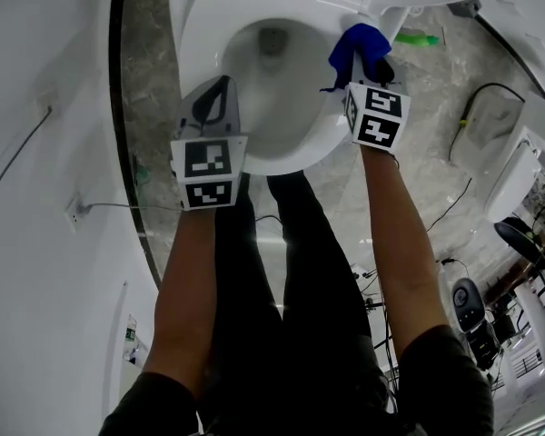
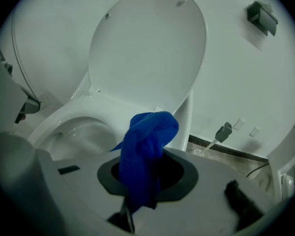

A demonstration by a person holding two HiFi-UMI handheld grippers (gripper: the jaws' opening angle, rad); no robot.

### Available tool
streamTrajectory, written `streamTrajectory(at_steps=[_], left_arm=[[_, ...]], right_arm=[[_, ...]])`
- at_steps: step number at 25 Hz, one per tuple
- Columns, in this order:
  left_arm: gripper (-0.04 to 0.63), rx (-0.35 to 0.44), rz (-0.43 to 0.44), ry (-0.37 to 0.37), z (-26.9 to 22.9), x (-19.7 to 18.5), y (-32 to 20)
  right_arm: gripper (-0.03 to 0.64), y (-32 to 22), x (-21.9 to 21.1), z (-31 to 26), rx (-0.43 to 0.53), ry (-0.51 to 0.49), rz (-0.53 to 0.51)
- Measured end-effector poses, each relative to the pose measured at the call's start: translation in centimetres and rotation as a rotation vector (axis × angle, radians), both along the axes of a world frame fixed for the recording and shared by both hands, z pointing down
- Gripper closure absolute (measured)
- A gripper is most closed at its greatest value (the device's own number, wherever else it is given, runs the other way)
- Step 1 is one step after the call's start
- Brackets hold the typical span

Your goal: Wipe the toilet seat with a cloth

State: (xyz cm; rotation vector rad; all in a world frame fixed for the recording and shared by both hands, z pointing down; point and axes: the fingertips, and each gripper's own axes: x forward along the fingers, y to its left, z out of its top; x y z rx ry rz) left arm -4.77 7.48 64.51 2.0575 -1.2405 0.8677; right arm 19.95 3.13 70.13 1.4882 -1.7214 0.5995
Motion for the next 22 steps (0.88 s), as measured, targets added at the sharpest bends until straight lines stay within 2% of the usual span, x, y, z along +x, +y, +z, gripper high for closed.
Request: streamTrajectory(at_steps=[5,13,18,22], left_arm=[[0.586,-0.021,-0.003,-0.004,0.8,-0.2,0.8],[0.586,-0.053,-0.018,-0.005,2.1,-1.1,2.7],[0.586,-0.048,-0.014,0.004,1.8,-1.0,2.9],[0.586,-0.038,-0.016,0.0,1.7,-1.6,2.8]], right_arm=[[0.54,3.9,0.2,0.2,-0.008,0.022,-0.039],[0.541,10.9,-1.9,0.4,-0.066,0.019,-0.155],[0.54,15.8,-3.9,0.5,-0.107,0.054,-0.309],[0.54,19.1,-6.8,0.5,-0.139,-0.011,-0.415]])
